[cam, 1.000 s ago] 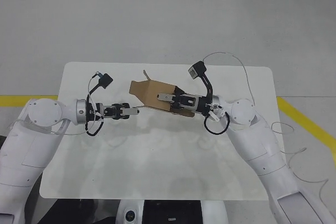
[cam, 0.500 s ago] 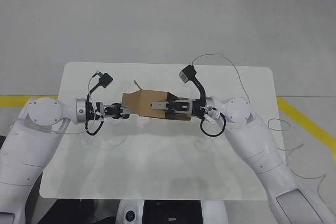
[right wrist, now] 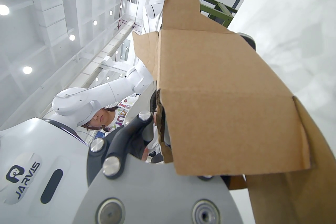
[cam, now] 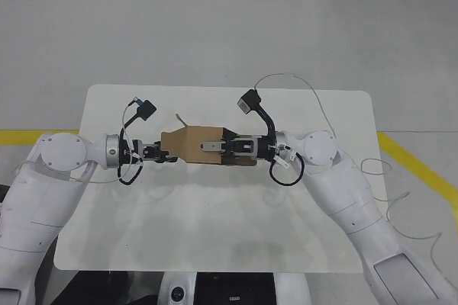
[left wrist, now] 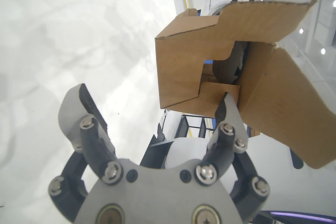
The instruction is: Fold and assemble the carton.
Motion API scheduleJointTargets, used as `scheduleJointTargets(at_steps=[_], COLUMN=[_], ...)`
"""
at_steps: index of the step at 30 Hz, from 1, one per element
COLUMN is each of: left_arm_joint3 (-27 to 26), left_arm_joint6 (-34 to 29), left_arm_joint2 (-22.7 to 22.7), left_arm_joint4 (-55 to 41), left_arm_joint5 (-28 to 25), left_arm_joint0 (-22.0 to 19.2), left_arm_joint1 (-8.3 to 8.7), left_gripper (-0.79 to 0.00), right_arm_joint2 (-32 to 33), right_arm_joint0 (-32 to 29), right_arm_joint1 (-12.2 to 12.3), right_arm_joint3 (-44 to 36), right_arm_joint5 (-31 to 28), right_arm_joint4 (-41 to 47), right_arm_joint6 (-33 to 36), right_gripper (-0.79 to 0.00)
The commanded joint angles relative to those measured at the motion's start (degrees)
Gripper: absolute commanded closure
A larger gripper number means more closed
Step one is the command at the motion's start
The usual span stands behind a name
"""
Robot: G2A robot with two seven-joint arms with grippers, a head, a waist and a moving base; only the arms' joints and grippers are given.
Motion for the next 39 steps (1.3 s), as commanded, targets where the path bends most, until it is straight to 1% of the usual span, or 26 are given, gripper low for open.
scheduleJointTargets(at_steps=[1,12,18,25,30,39], left_arm_joint3=[-0.1,0.4,3.2,6.7,6.8,5.1], left_arm_joint6=[-0.1,0.4,1.3,2.6,2.5,0.7], left_arm_joint2=[0.0,-0.5,-2.2,-3.7,-3.0,-0.1], left_arm_joint4=[0.1,0.4,-0.4,-1.1,-0.4,1.2], left_arm_joint5=[0.0,-0.1,0.1,0.4,0.4,0.9], left_arm_joint0=[0.1,0.2,-0.8,-2.6,-3.3,-2.6], left_arm_joint1=[0.0,0.05,0.19,0.24,0.11,-0.25], left_gripper=[-0.785,-0.785,-0.785,-0.785,-0.785,-0.785], right_arm_joint2=[0.0,0.7,2.7,3.0,1.2,0.9], right_arm_joint0=[0.1,-0.4,-2.2,-4.2,-4.1,-3.1], right_arm_joint1=[0.0,0.0,0.8,1.4,1.2,0.9], right_arm_joint3=[0.2,1.3,1.8,0.5,-0.3,0.1], right_arm_joint5=[0.0,0.0,1.3,4.4,6.2,4.8], right_arm_joint4=[0.0,0.9,1.4,1.7,2.4,3.6], right_arm_joint6=[-0.1,0.0,1.5,6.2,8.4,9.1], right_gripper=[0.0,0.0,0.0,0.0,0.0,0.0])
